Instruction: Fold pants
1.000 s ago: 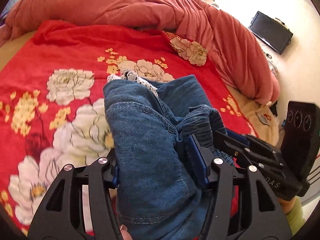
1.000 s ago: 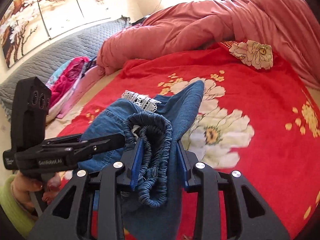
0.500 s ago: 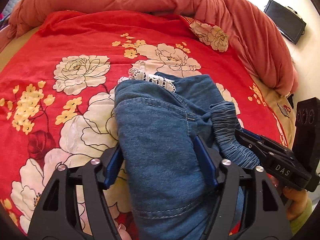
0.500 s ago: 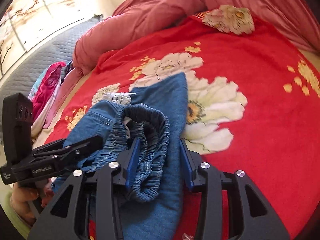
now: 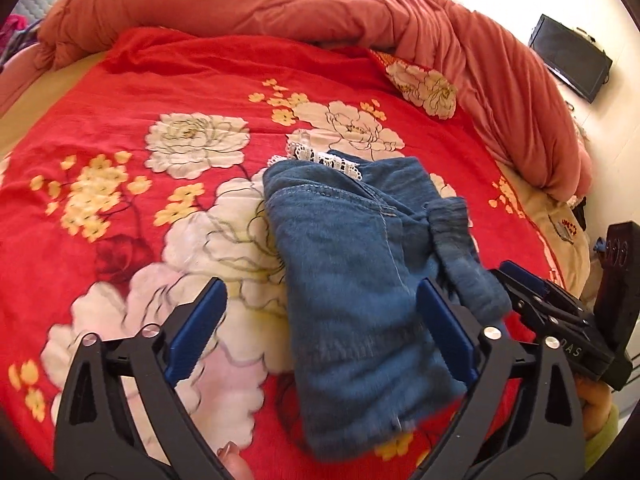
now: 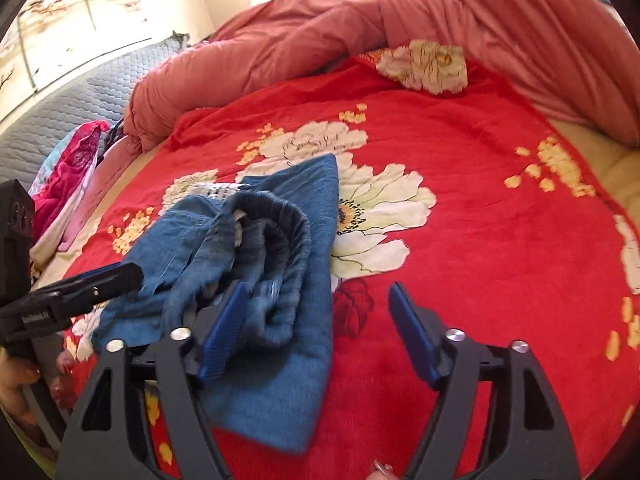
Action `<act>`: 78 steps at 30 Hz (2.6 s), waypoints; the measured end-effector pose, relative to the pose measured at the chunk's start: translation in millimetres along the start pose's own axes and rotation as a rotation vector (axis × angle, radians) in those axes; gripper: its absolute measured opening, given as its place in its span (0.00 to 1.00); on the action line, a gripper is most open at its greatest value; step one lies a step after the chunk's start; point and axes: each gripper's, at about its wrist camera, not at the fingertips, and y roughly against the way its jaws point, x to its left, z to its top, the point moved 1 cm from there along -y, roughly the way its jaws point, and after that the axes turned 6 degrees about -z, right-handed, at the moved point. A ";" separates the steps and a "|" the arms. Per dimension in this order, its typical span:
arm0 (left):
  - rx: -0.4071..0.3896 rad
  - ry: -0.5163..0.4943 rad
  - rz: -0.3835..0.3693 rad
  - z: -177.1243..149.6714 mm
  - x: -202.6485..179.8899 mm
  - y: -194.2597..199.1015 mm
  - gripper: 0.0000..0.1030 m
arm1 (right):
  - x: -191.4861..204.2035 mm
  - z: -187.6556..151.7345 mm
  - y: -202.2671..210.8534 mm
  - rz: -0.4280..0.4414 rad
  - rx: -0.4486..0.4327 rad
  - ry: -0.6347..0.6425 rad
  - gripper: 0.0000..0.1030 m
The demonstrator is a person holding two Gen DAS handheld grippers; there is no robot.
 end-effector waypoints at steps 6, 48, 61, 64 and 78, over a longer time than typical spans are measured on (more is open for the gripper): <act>-0.065 0.000 0.014 -28.7 -9.2 34.3 0.91 | 17.4 -25.5 37.8 -0.040 -0.089 0.131 0.82; -0.050 -0.011 0.138 -123.8 -23.3 57.3 0.91 | 11.6 -100.5 87.5 -0.133 -0.110 0.127 0.94; -0.060 -0.007 0.129 -122.8 -24.3 60.5 0.91 | 14.8 -98.8 88.2 -0.133 -0.110 0.135 0.94; -0.061 -0.006 0.130 -122.7 -24.0 61.2 0.91 | 16.5 -99.0 88.3 -0.137 -0.109 0.139 0.94; -0.064 -0.002 0.143 -122.3 -24.0 63.7 0.91 | 16.0 -98.6 89.2 -0.143 -0.113 0.130 0.94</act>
